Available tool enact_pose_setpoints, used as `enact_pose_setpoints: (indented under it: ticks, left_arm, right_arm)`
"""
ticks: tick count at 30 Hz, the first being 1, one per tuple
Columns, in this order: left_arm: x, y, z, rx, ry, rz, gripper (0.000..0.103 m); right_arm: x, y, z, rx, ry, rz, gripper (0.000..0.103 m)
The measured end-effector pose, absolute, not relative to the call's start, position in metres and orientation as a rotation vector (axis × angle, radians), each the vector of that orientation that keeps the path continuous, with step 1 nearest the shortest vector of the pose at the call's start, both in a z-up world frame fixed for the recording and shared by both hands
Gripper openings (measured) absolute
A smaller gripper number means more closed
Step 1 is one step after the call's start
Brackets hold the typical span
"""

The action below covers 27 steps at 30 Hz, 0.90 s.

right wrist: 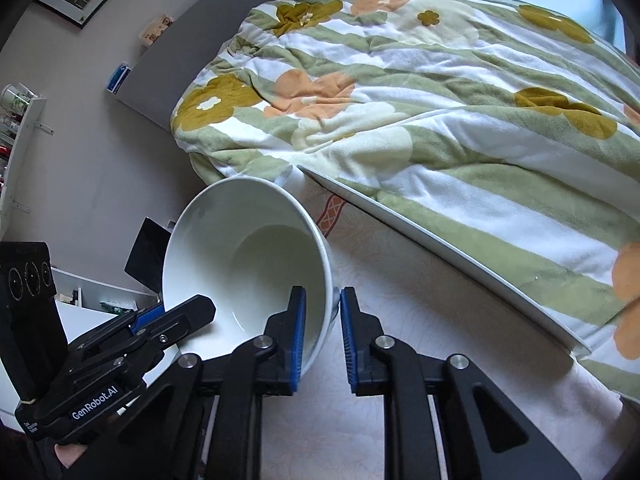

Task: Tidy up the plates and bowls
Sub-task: 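Grasp the rim of the small white bowl with both grippers, then carry the white bowl with both grippers and lower it into the cream bowl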

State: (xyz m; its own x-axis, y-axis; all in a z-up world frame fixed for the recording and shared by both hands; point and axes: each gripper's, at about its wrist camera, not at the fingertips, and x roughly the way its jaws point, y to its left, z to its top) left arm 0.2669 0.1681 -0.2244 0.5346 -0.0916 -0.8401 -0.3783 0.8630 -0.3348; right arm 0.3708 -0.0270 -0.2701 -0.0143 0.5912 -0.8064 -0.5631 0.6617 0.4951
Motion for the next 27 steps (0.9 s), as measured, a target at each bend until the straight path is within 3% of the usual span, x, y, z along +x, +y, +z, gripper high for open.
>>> enact_pose_setpoints:
  ticks: [15,27]
  left_arm:
    - [0.181,0.011,-0.111,-0.415,0.890,-0.015,0.019]
    - [0.136,-0.166,-0.123,-0.332,1.002,-0.280,0.019]
  right_arm:
    - [0.275,-0.194,-0.158,0.156,1.099,0.791,0.016]
    - [0.185,-0.374,-0.162,0.232,1.078,0.527,0.016]
